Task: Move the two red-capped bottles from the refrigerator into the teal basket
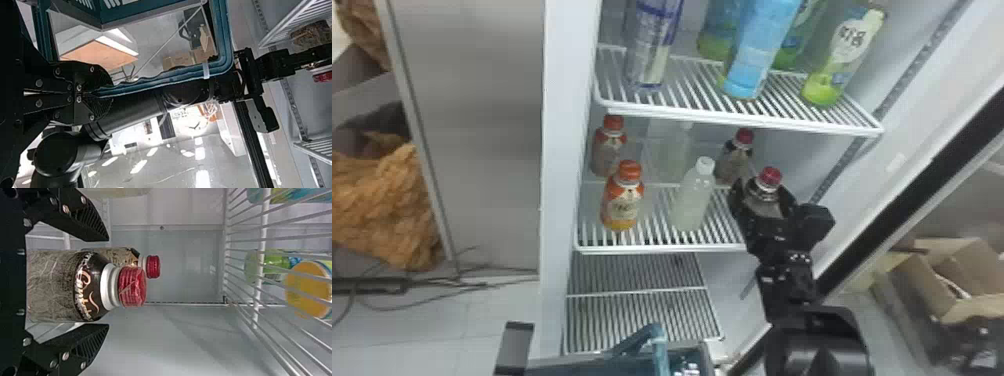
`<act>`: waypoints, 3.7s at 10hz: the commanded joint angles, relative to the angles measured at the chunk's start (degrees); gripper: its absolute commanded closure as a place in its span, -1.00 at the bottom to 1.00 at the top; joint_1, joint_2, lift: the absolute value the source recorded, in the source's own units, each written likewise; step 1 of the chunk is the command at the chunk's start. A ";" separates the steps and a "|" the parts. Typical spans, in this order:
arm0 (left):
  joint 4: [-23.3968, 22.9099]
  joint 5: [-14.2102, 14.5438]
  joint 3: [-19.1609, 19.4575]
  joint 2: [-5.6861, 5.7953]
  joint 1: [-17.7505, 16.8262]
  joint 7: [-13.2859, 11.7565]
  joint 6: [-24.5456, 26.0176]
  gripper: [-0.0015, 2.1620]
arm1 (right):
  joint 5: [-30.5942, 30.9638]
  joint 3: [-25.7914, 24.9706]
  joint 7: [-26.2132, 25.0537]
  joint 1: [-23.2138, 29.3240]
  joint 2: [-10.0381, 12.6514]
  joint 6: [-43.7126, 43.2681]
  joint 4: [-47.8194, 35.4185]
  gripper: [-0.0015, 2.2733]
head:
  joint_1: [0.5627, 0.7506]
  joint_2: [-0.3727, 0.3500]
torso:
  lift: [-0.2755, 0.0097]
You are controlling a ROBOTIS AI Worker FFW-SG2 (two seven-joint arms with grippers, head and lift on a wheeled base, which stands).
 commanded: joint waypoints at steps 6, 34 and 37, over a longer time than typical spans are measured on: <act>0.00 0.08 0.11 0.07 0.12 -0.09 -0.14 0.05 | -1.07 -2.78 0.00 4.20 0.86 3.64 -6.87 -0.32 | 0.41 -0.94 | -0.67; 1.12 -2.66 1.71 -0.19 0.12 0.18 -4.08 0.05 | -25.41 4.42 7.65 44.14 0.59 37.68 -52.99 -0.32 | 0.41 -0.94 | -0.67; 1.12 -2.54 1.60 -0.19 0.12 0.18 -4.08 0.05 | -25.18 4.31 7.65 44.14 0.68 39.22 -52.99 -0.52 | 0.41 -0.94 | -0.67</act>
